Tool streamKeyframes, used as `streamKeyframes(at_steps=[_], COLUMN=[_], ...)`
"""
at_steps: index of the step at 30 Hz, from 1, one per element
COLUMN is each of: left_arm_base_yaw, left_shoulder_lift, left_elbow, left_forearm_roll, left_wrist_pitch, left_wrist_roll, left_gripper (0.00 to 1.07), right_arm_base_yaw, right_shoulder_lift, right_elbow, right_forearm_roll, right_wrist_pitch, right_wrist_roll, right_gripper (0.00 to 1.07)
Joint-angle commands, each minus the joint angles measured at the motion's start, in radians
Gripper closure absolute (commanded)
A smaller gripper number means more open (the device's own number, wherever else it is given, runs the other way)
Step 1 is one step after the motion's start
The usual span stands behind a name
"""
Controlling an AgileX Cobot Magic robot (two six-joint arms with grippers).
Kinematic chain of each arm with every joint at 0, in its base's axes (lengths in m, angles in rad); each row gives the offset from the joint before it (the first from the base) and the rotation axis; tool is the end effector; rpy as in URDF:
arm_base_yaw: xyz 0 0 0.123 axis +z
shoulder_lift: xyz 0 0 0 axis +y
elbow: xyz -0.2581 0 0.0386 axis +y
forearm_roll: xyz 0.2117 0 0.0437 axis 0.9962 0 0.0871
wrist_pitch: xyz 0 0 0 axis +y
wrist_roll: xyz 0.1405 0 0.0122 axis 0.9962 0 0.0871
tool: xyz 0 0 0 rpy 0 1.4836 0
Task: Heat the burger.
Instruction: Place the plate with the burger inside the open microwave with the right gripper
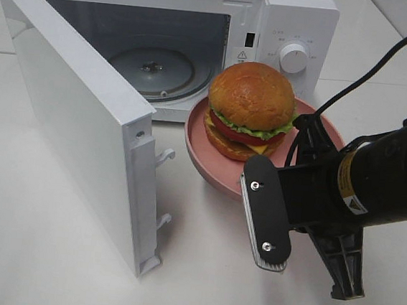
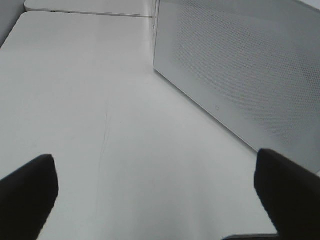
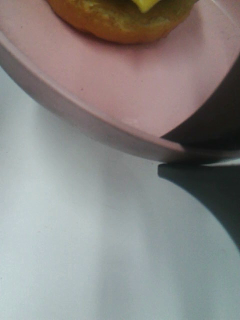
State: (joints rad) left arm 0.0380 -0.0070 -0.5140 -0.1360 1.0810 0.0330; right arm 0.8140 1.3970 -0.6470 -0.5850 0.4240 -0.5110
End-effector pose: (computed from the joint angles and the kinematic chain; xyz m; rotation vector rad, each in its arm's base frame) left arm 0.0290 -0.0158 0.2397 0.0045 2.0381 -0.1181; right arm 0.1947 0.1594 0.1543 -2.0396 1.6128 -0.3845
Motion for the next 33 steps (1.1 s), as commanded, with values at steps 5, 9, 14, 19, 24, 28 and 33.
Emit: streamKeyframes(at_steps=[5,9,14,19,24,28,33], left_arm_base_yaw=[0.002,0.002,0.002,0.002,0.002,0.002,0.002], left_shoulder_lift=[-0.015,-0.015,-0.015,-0.015,-0.015,-0.015,-0.015], left_elbow=[0.0,0.0,0.0,0.0,0.0,0.0,0.0], left_forearm_roll=[0.0,0.0,0.0,0.0,0.0,0.0,0.0], left_wrist_pitch=[-0.014,-0.014,-0.014,-0.014,-0.014,-0.014,-0.014], left_wrist_roll=[0.002,0.002,0.002,0.002,0.002,0.002,0.002], left_gripper=[0.06,0.06,0.06,0.06,0.06,0.06,0.06], right_arm_base_yaw=[-0.075,-0.133,-0.189,-0.238,-0.269,-0.272,-0.272], right_shoulder_lift=[-0.012,-0.012,-0.012,-0.012,-0.012,-0.012,-0.012], right_elbow=[-0.046,-0.072,-0.08,-0.08,-0.08,-0.08,-0.08], right_forearm_roll=[0.196,0.332,0.476,0.593,0.665,0.656,0.619], right_wrist_pitch=[-0.046,-0.044,-0.04,-0.037,-0.037,-0.027,-0.034], right_wrist_roll=[-0.367,-0.588,-0.805,-1.047,-1.157,-1.155,-1.155], right_gripper=[1.07,1.07,1.07,1.07,1.07,1.07,1.07])
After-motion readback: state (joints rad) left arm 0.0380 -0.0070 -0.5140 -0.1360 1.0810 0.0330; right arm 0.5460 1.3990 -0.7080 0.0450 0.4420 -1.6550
